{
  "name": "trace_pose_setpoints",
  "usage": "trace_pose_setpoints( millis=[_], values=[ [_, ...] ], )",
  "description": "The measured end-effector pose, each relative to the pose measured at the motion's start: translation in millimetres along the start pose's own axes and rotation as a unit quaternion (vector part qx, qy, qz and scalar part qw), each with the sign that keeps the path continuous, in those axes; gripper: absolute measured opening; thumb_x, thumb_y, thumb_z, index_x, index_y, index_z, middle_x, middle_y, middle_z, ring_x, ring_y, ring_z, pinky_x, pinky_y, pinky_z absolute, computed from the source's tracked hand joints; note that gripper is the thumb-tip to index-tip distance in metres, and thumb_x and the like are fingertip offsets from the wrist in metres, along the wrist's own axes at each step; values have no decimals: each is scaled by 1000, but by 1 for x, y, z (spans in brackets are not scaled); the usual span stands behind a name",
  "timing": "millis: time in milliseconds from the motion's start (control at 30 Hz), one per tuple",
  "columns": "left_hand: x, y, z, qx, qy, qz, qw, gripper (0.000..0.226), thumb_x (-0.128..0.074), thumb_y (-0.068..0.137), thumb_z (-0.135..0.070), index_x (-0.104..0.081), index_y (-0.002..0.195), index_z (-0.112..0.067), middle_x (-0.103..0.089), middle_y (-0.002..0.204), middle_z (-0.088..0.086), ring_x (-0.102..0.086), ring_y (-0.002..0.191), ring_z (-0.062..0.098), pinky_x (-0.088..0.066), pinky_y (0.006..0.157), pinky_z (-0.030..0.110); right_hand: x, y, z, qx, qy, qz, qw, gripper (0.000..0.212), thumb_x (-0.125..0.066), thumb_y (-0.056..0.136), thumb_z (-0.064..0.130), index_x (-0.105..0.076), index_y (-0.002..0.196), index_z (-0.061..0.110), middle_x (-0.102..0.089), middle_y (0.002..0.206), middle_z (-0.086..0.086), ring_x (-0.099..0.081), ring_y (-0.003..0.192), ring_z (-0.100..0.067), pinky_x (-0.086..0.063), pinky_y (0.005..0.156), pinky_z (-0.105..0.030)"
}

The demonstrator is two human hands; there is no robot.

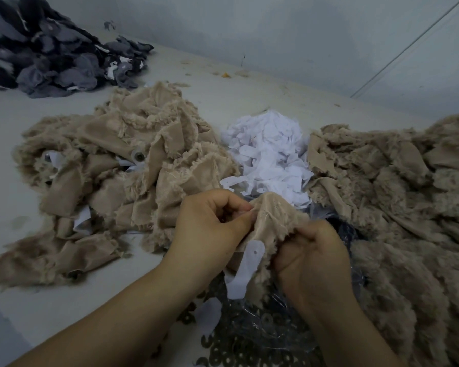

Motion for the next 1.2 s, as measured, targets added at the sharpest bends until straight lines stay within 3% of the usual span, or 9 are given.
trace_pose_setpoints(
  millis=[167,300,500,667,800,967,1067,1133,1200],
  values=[
    [-3,-1,-1,-20,38,15,999,15,-77,80,-5,-75,72,-17,-71,65,3,-69,62,26,-60,57,41,-3,0,7,44,-196,-10,980,41,-87,70,41,-78,97,12,-75,102,-19,-72,97,-35,-59,81,-45],
    [-8,-3,5,-7,41,24,999,21,-77,79,-2,-74,68,-20,-71,64,3,-67,59,15,-57,56,29,9,1,14,66,-213,-44,974,30,-78,68,32,-79,89,11,-76,93,-19,-74,89,-34,-60,76,-41],
    [-12,-3,18,81,-79,59,992,3,-78,74,-4,-77,75,-7,-74,75,14,-72,70,24,-60,65,29,18,1,19,69,-214,-66,972,31,-76,69,28,-78,91,6,-76,93,-19,-75,88,-34,-62,73,-39],
    [-6,-1,11,47,-25,32,998,12,-74,82,-3,-76,74,-12,-72,70,14,-70,68,34,-60,64,43,19,0,24,99,-251,-82,959,13,-74,82,21,-79,83,9,-77,86,-16,-75,80,-33,-61,68,-39],
    [-5,-3,-2,-19,40,13,999,18,-75,81,-1,-75,72,-16,-69,64,9,-66,60,31,-57,55,40,19,-4,30,123,-297,-111,940,13,-74,86,19,-78,78,10,-75,77,-17,-74,74,-36,-62,67,-50],
    [-6,-3,-13,-62,107,24,992,20,-76,77,6,-70,73,-13,-64,68,5,-58,58,12,-53,54,26,25,-6,29,112,-281,-151,941,39,-80,82,18,-61,84,-16,-62,89,-41,-59,81,-63,-50,64,-73],
    [-15,-10,-36,-164,178,63,968,12,-75,73,-2,-72,75,-14,-58,80,-2,-55,69,8,-44,60,16,30,-4,29,99,-281,-156,942,29,-79,81,17,-68,74,-9,-69,78,-33,-67,72,-52,-57,60,-58],
    [-23,-14,-39,-175,201,108,958,4,-75,72,-14,-73,73,-17,-51,81,-4,-51,73,4,-39,62,9,32,-2,28,91,-279,-152,944,21,-77,83,14,-73,69,-1,-72,70,-22,-72,62,-37,-60,55,-41],
    [-27,-15,-38,-178,231,138,947,11,-82,71,-24,-72,70,-20,-45,83,-3,-49,77,6,-38,64,10,34,-2,28,88,-274,-156,945,26,-77,83,13,-69,66,-6,-71,67,-22,-69,59,-35,-58,56,-39]
  ],
)
Point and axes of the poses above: each hand's wrist, its own y-axis towards the middle knuckle, its own x-axis out of the back of the hand, z = x × y, the point moved 10 cm from there along y, towards the middle knuckle
